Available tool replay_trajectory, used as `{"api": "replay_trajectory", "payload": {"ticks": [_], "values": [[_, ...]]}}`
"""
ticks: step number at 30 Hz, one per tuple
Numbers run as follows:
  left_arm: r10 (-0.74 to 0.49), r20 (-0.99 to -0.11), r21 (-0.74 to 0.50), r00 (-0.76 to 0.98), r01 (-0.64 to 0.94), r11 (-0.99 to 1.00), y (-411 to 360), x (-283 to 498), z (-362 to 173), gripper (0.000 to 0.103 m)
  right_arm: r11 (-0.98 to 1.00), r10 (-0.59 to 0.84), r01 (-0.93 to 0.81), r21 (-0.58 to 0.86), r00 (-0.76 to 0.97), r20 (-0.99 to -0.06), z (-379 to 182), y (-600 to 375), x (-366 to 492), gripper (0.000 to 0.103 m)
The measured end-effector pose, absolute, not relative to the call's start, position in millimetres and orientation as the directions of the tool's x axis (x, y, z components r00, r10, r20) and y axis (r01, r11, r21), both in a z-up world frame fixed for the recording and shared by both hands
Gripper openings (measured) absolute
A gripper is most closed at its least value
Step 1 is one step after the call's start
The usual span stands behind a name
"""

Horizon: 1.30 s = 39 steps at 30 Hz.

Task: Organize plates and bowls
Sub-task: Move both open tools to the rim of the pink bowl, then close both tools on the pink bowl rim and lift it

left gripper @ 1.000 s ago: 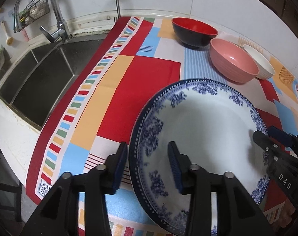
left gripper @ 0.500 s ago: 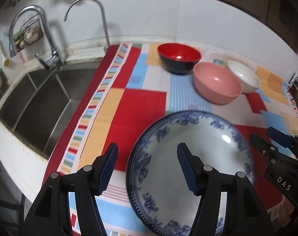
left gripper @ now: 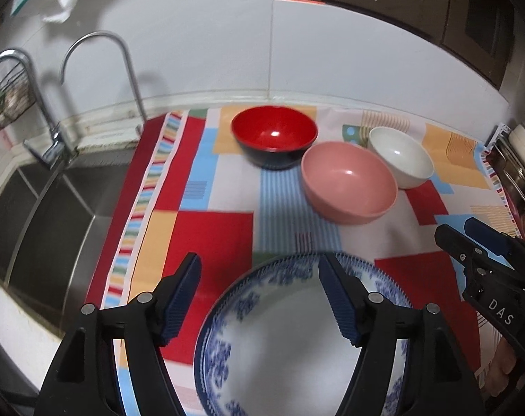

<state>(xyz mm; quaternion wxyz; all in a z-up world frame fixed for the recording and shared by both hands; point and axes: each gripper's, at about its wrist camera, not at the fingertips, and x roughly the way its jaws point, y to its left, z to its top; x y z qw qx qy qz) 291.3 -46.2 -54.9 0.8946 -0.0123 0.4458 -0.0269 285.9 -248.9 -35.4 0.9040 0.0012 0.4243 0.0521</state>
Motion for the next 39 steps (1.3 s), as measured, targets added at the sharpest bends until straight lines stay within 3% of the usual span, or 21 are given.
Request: {"api": "replay_trajectory", "payload": {"ticks": [14,25,31,39], "values": [[-0.124,-0.79,-0.049,0.601,0.14,0.989,-66.9,358.9,-54.6,0.073,0.997,0.068,-0.014,0.078,0.652,-0.756,-30.3,-262.0,332.1,0.055],[-0.15,-0.826,-0.057,0.542,0.185,0.981,-82.6,408.0,-89.1,0.07,0.991,0.096,0.02,0.132,0.59,-0.802,-60.9,-272.2,373.8,0.054],[-0.164,-0.847,-0.079,0.506,0.186,0.979,-88.0,425.9,-107.0,0.064,0.987,0.114,0.03,0.156,0.553,-0.825,-77.2,-272.4,391.4,0.048],[-0.166,-0.863,-0.085,0.476,0.187,0.979,-93.0,442.3,-122.5,0.047,0.987,0.124,0.022,0.159,0.525,-0.842,-91.3,-266.5,405.6,0.038]]}}
